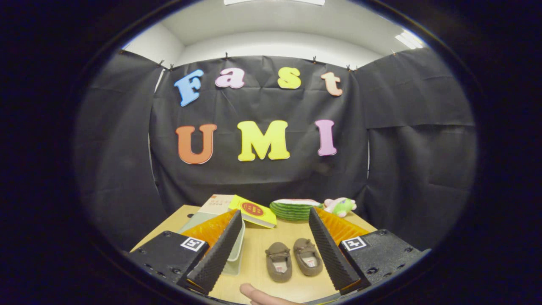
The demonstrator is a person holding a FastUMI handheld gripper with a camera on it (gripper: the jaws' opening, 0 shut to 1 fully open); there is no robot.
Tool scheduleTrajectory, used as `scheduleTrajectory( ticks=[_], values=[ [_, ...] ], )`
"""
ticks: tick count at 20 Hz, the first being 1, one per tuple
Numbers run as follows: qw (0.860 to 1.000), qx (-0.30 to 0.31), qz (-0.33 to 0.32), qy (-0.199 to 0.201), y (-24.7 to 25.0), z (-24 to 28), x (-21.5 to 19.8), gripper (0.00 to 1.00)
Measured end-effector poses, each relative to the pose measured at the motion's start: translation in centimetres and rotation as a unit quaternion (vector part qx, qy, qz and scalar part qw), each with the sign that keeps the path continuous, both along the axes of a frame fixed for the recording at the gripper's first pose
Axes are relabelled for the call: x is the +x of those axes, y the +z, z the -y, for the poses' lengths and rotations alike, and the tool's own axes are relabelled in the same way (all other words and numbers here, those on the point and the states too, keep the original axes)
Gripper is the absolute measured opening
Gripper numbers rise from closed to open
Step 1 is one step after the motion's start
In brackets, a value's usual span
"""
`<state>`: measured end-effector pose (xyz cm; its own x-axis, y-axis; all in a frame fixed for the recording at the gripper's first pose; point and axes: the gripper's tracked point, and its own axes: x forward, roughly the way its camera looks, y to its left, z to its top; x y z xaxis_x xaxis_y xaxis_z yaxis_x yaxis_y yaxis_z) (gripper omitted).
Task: Open the storage box then place both shoes into the box .Put the left shoe in first, then the right shoe, with the right side of both shoes facing outward in a uniform manner.
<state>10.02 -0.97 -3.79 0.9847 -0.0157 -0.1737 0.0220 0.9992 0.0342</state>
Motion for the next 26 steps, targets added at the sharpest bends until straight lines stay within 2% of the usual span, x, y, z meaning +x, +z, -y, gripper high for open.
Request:
scheduleTrajectory(
  ticks=[6,10,13,16,22,24,26],
  values=[
    [0.993,0.033,-0.108,0.034,-5.4,-0.2,6.8,1.0],
    [0.971,0.12,-0.185,0.09,-9.2,-1.7,10.9,0.96],
    [0.955,0.159,-0.224,0.108,-12.2,-1.6,13.7,0.96],
    [0.933,0.204,-0.258,0.149,-15.2,-3.0,15.4,0.96],
    [0.89,0.277,-0.303,0.199,-19.3,-5.7,18.3,0.99],
    [0.869,0.313,-0.316,0.218,-20.0,-6.6,18.5,0.99],
    [0.835,0.359,-0.329,0.258,-20.4,-8.7,18.3,0.99]
  ],
)
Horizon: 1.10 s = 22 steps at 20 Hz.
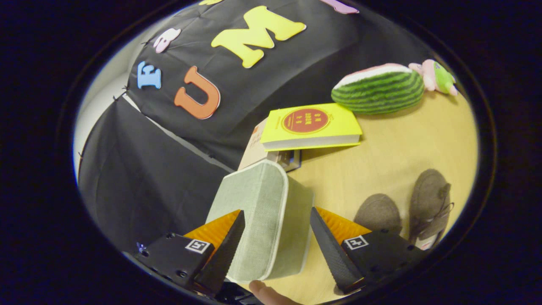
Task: Open the storage box then place both shoes into the box .Put the left shoe in first, then the right shoe, with the right side of both shoes facing outward in a uniform manner.
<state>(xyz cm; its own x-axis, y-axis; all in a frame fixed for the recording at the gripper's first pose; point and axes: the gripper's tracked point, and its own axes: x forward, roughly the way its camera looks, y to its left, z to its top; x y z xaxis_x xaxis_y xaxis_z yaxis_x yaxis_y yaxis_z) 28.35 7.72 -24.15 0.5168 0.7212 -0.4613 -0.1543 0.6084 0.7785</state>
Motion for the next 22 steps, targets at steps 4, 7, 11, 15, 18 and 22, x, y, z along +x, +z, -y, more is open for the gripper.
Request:
scheduleTrajectory(
  ticks=[4,7,11,15,18,22],
  values=[
    [0.996,0.07,-0.04,0.048,-1.8,-2.3,0.1,0.99],
    [0.985,0.136,-0.076,0.076,-1.8,-3.3,-0.3,0.98],
    [0.972,0.151,-0.137,0.119,-3.3,-3.8,-0.6,0.91],
    [0.973,0.133,-0.127,0.138,-2.8,-3.9,-0.8,0.72],
    [0.976,0.124,-0.119,0.131,-2.6,-3.2,-0.6,0.66],
    [0.982,0.101,-0.098,0.123,-2.2,-2.3,-0.7,0.54]
  ],
)
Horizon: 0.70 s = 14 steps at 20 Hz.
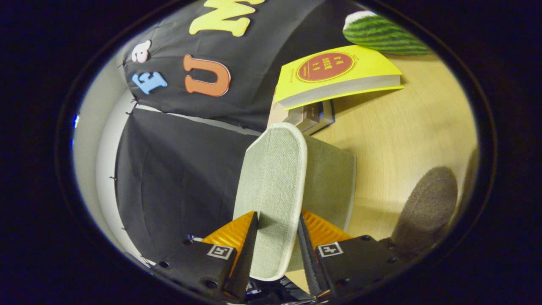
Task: Open the storage box then place both shoes into the box .Put the left shoe in first, then the right shoe, with the right side of both shoes facing outward in a uniform manner.
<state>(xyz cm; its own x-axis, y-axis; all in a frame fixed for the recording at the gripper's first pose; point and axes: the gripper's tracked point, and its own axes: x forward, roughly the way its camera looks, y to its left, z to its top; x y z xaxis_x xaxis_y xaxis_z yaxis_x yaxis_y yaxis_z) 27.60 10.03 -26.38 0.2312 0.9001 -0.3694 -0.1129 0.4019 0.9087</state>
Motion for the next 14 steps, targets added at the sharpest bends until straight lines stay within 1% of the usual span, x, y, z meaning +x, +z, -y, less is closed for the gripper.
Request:
scheduleTrajectory(
  ticks=[1,4,6,7,10,11,14],
  values=[
    [1.0,-0.009,0.005,0.005,0.1,0.1,-0.2,0.52],
    [0.999,-0.037,0.022,-0.007,0.6,0.6,0.0,0.43],
    [0.998,-0.053,0.036,-0.008,1.3,0.7,-0.4,0.38],
    [0.997,-0.062,0.043,-0.013,1.6,0.8,-0.2,0.33],
    [0.995,-0.083,0.057,-0.018,3.1,0.6,-0.5,0.22],
    [0.993,-0.093,0.066,-0.021,3.6,0.6,-0.5,0.17],
    [0.987,-0.132,0.084,-0.022,4.6,0.4,-1.0,0.11]
  ],
)
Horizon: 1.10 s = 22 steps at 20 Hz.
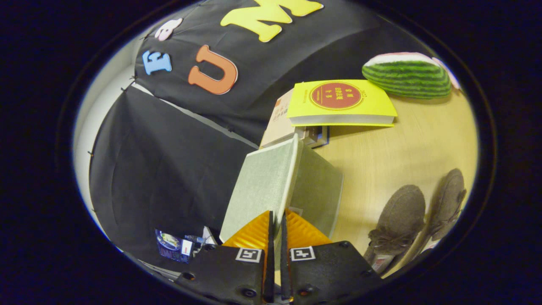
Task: Open the storage box then place both shoes into the box .Put the left shoe in first, then the right shoe, with the right side of both shoes facing outward in a uniform manner.
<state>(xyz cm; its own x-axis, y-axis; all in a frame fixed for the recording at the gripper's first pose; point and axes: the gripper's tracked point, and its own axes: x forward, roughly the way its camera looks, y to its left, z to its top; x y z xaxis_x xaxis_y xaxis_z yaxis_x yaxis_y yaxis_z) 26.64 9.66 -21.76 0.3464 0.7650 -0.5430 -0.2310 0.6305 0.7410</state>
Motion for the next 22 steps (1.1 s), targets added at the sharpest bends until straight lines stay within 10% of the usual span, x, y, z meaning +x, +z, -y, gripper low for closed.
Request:
scheduleTrajectory(
  ticks=[22],
  values=[
    [0.991,-0.08,0.1,0.03,15.1,-15.3,-4.3,0.09]
  ],
)
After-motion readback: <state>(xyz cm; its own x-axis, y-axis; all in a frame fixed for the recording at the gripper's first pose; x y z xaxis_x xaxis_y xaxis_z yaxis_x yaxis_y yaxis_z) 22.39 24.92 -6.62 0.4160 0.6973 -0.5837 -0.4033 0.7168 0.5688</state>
